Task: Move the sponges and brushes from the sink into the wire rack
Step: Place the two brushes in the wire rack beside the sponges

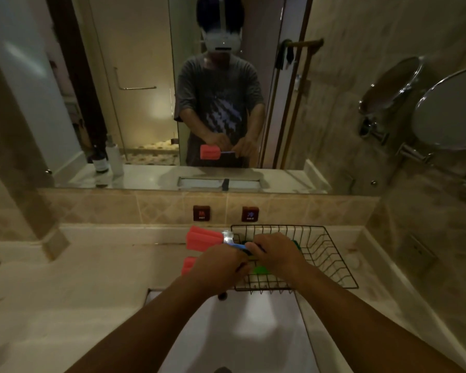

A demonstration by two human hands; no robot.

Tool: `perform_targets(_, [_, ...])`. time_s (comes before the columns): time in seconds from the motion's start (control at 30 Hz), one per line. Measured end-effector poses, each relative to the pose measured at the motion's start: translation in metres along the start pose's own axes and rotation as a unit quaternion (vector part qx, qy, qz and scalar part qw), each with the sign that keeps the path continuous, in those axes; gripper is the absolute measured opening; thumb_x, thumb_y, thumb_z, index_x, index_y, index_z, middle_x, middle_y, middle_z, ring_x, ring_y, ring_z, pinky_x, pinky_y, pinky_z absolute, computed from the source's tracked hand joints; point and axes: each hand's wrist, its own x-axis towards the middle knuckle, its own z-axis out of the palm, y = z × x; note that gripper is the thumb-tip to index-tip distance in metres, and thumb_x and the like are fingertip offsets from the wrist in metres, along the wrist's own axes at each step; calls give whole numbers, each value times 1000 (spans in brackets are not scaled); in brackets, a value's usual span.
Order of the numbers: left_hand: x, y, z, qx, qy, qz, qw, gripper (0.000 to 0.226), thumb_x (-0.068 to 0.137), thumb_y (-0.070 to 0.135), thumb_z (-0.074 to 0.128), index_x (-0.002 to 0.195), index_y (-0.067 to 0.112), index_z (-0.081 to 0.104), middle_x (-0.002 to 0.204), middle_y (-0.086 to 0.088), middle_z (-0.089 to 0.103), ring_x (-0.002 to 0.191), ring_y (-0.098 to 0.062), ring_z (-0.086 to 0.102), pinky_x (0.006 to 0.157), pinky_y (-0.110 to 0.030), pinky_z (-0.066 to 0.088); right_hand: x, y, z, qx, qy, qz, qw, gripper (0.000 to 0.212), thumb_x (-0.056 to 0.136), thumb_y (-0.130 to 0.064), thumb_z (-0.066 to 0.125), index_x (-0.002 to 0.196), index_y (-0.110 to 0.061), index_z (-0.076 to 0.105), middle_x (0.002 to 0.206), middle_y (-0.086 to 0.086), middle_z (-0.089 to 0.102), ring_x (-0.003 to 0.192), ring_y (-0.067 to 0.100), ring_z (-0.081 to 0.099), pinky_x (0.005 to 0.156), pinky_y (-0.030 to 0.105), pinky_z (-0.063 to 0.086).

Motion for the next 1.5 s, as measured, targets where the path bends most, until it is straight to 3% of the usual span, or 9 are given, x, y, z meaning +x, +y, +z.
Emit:
perform_targets(0.07, [8, 2, 1, 8, 2, 3, 1000, 24, 98, 32, 51, 91, 16, 67, 84, 2, 64, 69, -9, 57, 65, -20, 42, 0, 7, -3, 14, 8, 6, 1000, 29, 98, -41, 44, 71, -31, 49, 60, -10, 47, 51, 3, 43, 49, 18, 25])
perform_targets(0.3, [43, 15, 28, 10, -37, 28, 999, 25, 100, 35, 46, 97, 19, 65, 84, 0, 65, 67, -11, 57, 64, -25, 50, -7, 52, 1, 28, 10, 45, 999, 23, 96, -47, 48, 81, -30, 49, 65, -10, 53, 59, 6, 50, 50, 25, 33])
perform_targets(0.47, [78, 33, 55, -30, -19, 58, 998, 25, 99, 35, 47, 114, 25, 64, 95, 3, 68, 64, -1, 46, 56, -9, 27, -3, 107, 3, 7, 7, 52, 999, 26, 95, -52, 46, 81, -30, 50, 67, -8, 55, 63, 13, 55, 53, 29, 41])
perform_targets(0.63, [114, 45, 82, -38, -44, 43, 997, 28, 100, 37, 45, 118, 24, 62, 100, 0, 69, 82, -13, 63, 75, -30, 55, 6, 159, 13, 44, -10, 33, 998, 26, 91, -53, 48, 75, -32, 48, 62, -11, 51, 60, 9, 51, 50, 27, 36])
perform_targets(0.93, [147, 37, 140, -30, -58, 13, 998, 28, 99, 31, 47, 118, 19, 63, 102, -5, 70, 87, -20, 66, 74, -30, 52, 38, 218, 54, 92, -44, 8, 995, 30, 92, -51, 51, 72, -30, 48, 59, -7, 53, 51, 5, 48, 45, 27, 34])
perform_targets(1.1, [149, 28, 158, -117, -48, 21, 992, 17, 93, 21, 59, 108, 17, 66, 97, -2, 71, 79, -7, 62, 65, -1, 37, 48, 232, 88, 121, -105, -11, 987, 22, 93, -38, 54, 75, -29, 45, 60, -8, 49, 52, 10, 48, 45, 27, 32])
perform_targets(1.23, [151, 17, 186, -82, -67, 10, 994, 28, 98, 31, 48, 119, 18, 61, 111, -3, 68, 89, -16, 66, 77, -28, 56, 53, 245, 112, 119, -137, -5, 983, 21, 93, -38, 54, 78, -26, 46, 66, -3, 52, 58, 15, 50, 50, 32, 36])
perform_targets(1.33, [156, 11, 200, -81, -67, 31, 994, 20, 90, 23, 58, 101, 12, 70, 93, -5, 73, 78, -15, 68, 69, -20, 54, 60, 254, 127, 118, -180, 0, 977, 16, 93, -34, 52, 80, -29, 44, 67, -5, 48, 66, 20, 54, 51, 29, 34])
perform_targets(1.5, [157, -1, 229, -97, -146, -64, 982, 25, 98, 27, 53, 120, 17, 61, 117, -4, 68, 101, -17, 66, 89, -33, 55, 66, 259, 150, 107, -226, 24, 968, 11, 93, -38, 51, 90, -28, 50, 85, 0, 57, 76, 18, 56, 62, 30, 45])
